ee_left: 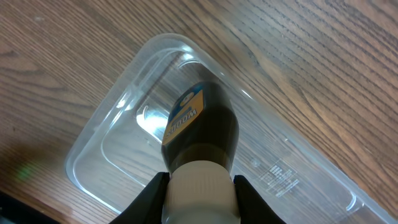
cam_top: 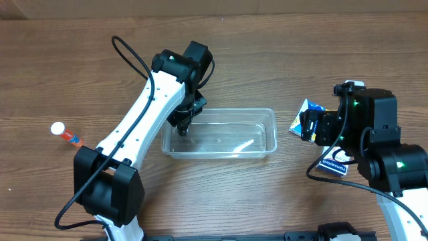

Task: Pack container
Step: 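Carry the brown bottle into the container and release it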

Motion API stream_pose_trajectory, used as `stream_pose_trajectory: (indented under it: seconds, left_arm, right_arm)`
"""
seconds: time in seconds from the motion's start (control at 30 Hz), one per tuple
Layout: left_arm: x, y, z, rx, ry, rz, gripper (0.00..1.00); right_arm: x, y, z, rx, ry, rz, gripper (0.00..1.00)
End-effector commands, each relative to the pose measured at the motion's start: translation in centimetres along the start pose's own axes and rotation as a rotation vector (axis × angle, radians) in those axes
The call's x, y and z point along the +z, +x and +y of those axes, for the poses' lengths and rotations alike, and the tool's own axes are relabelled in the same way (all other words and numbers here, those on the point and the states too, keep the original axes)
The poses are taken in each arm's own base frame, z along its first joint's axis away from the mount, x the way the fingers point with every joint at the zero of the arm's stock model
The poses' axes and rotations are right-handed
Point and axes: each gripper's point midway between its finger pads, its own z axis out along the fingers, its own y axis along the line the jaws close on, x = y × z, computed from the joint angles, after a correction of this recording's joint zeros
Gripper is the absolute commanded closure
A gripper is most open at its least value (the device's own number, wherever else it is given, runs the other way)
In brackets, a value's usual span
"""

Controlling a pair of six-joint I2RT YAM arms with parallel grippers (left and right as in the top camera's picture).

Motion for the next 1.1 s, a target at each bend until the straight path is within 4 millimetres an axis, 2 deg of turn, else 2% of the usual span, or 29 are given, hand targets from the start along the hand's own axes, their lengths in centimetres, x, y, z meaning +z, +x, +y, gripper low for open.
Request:
stream_pose_trajectory:
  seconds: [0.0, 0.27, 0.5, 0.63, 0.7, 0.77, 0.8, 0.83, 0.87, 0.9, 1.07]
  left_arm:
    - [1.2, 0.0, 0.7, -0.083, -0.026, 0.010, 0.96]
    - [3.5, -0.3, 0.3, -0.066, -0.008, 0.003, 0.96]
    - [3.7, -1.9, 0.8, -0.082, 0.000, -0.008, 0.96]
    - [3.7, -1.8, 0.8, -0.056, 0.003, -0.002, 0.96]
    - [3.7, -1.8, 0.7, -0.055, 0.003, -0.002, 0.74]
    - [3.7, -1.7, 0.8, -0.053, 0.001, 0.000, 0.59]
    - [3.7, -1.7, 0.8, -0.052, -0.001, 0.002, 0.42]
    - [3.7, -1.6, 0.8, -0.038, 0.001, 0.005, 0.31]
    - [3.7, -1.5, 0.8, -0.027, 0.004, 0.011, 0.23]
    - [3.7, -1.4, 0.7, -0.012, 0.009, 0.021, 0.17]
    - [3.6, -1.2, 0.5, 0.019, 0.016, 0.029, 0.06]
  right_arm:
    - [-1.0, -1.1, 0.3, 0.000, -0.010, -0.041, 0.00]
    - [-1.0, -1.1, 0.3, 0.000, -0.010, -0.041, 0.00]
    - [-1.0, -1.1, 0.3, 0.000, -0.010, -0.041, 0.00]
    - [-1.0, -1.1, 0.3, 0.000, -0.010, -0.041, 0.00]
    - [-1.0, -1.1, 0.3, 0.000, -0.010, -0.041, 0.00]
    - [-1.0, -1.1, 0.3, 0.000, -0.010, -0.041, 0.00]
    - [-1.0, -1.0, 0.3, 0.000, -0.010, -0.040, 0.00]
    - [-1.0, -1.0, 0.3, 0.000, -0.010, -0.040, 0.00]
    - [-1.0, -1.0, 0.3, 0.000, -0.010, -0.040, 0.00]
    - [-1.0, -1.0, 0.3, 0.000, -0.010, -0.040, 0.00]
    - [-1.0, -1.1, 0.3, 0.000, -0.010, -0.041, 0.00]
